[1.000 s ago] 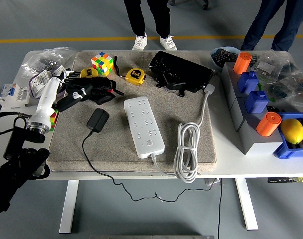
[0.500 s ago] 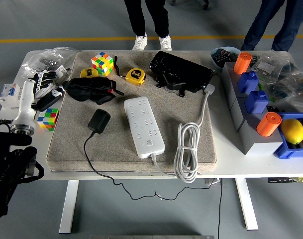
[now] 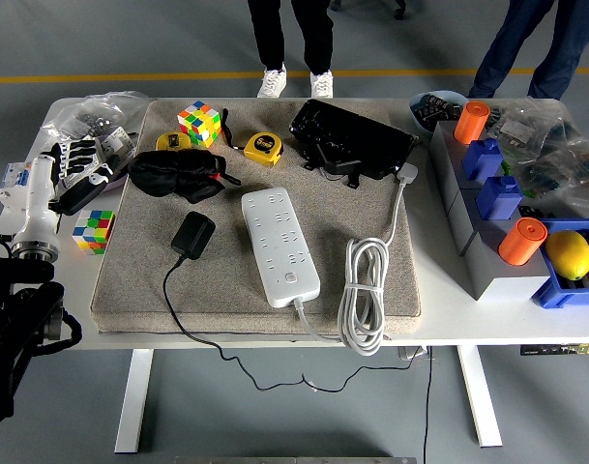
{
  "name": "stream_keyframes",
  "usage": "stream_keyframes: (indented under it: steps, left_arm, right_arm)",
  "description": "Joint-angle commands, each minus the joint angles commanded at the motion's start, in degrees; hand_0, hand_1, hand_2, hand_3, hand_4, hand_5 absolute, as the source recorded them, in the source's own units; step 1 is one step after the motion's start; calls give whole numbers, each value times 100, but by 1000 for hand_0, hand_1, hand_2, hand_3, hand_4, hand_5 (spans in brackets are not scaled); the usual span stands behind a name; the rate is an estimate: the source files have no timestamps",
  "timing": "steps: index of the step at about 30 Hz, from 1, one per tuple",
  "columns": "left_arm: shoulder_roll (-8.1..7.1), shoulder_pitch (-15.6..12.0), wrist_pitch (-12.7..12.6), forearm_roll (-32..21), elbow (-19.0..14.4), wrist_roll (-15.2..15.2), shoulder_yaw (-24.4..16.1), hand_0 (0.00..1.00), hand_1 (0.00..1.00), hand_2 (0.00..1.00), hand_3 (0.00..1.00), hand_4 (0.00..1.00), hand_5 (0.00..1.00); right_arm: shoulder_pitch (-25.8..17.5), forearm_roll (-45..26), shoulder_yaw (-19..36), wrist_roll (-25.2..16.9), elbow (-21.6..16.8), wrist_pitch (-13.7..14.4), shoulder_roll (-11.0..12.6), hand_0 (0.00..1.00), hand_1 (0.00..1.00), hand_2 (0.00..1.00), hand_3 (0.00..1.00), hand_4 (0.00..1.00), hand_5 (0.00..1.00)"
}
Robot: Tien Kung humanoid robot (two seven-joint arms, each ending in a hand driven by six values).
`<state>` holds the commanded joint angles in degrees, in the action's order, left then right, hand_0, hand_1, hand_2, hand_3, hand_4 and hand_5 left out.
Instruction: Put the plug near the board,insert it into the board,press the button,pull the plug out
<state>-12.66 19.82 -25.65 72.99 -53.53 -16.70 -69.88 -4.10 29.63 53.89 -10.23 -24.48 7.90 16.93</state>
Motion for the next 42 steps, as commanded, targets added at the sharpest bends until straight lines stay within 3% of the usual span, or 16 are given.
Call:
stream_keyframes:
  steps: [17,42]
  left_arm:
    - [-27,1,48,11,-61,123,-2,631,647,640,623,840,398]
    - [-19,-228,150,79,-144,269,-179,630,652,649,621,838,393]
  right_arm:
    - [28,23,4,53,15,32,-18,609,613,566,543,705,222]
    - [-58,-80,16,127,157,66,-125,607,614,568,543,708,237]
